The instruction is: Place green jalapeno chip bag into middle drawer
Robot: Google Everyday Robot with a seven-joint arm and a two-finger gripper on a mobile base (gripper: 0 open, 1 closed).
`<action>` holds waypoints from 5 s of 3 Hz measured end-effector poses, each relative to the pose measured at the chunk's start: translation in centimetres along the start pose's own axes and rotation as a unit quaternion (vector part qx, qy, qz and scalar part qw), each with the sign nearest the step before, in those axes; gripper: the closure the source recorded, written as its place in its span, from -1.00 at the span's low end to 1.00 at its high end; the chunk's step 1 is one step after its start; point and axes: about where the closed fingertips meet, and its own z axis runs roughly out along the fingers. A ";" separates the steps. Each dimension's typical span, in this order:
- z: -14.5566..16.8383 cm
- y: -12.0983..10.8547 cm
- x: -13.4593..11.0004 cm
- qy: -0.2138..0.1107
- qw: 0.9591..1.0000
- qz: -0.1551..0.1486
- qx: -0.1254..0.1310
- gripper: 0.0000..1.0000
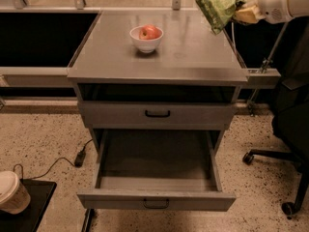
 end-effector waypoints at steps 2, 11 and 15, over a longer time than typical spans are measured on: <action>-4.7 7.5 1.9 -0.053 0.995 0.076 -0.024 1.00; 11.1 37.3 23.7 -0.030 0.899 0.318 -0.299 1.00; 17.7 43.1 33.5 0.064 0.898 0.343 -0.267 1.00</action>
Offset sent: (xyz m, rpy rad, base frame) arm -0.1553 0.0319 -0.1834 0.3226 0.3385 0.0731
